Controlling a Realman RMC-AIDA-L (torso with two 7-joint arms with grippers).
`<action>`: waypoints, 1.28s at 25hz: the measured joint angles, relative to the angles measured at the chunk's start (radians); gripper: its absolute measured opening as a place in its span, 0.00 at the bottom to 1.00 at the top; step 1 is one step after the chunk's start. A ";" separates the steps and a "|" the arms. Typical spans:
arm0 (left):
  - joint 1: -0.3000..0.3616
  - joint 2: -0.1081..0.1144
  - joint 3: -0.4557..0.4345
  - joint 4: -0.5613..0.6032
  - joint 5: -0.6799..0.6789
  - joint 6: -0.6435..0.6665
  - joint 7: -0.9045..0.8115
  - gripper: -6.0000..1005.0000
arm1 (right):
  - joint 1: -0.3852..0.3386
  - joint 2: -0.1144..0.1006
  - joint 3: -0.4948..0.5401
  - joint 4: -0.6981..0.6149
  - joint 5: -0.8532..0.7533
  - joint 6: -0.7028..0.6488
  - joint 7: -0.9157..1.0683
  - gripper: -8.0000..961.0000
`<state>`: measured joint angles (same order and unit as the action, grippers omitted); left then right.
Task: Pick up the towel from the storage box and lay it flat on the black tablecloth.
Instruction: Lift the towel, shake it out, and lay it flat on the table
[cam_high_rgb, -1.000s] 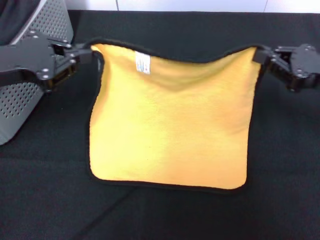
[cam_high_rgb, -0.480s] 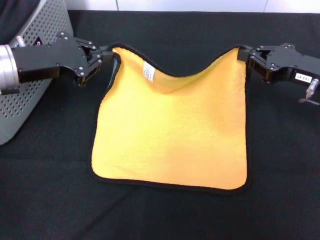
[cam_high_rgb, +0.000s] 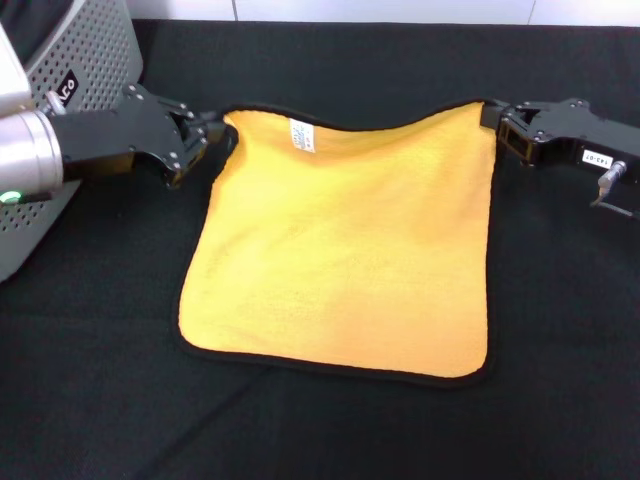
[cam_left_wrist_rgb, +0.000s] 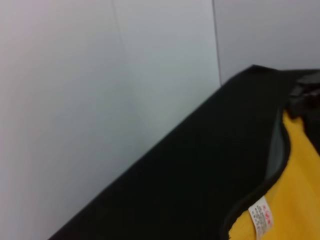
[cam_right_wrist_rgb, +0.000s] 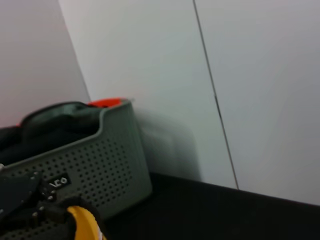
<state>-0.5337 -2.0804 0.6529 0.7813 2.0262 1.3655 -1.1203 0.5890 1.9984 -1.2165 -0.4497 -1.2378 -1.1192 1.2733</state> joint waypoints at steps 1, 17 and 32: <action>0.000 -0.003 0.007 0.001 0.004 -0.007 0.004 0.04 | 0.003 0.000 0.001 0.009 -0.001 0.006 0.000 0.04; 0.022 -0.016 0.078 0.042 -0.033 -0.053 -0.018 0.04 | 0.026 0.004 -0.002 0.033 -0.002 0.012 0.001 0.04; 0.097 -0.016 0.446 0.379 0.072 -0.230 -0.294 0.04 | 0.034 0.000 -0.002 0.036 -0.001 0.000 0.025 0.04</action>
<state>-0.4367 -2.0962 1.0989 1.1608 2.0977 1.1359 -1.4139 0.6226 1.9988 -1.2180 -0.4135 -1.2388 -1.1192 1.2982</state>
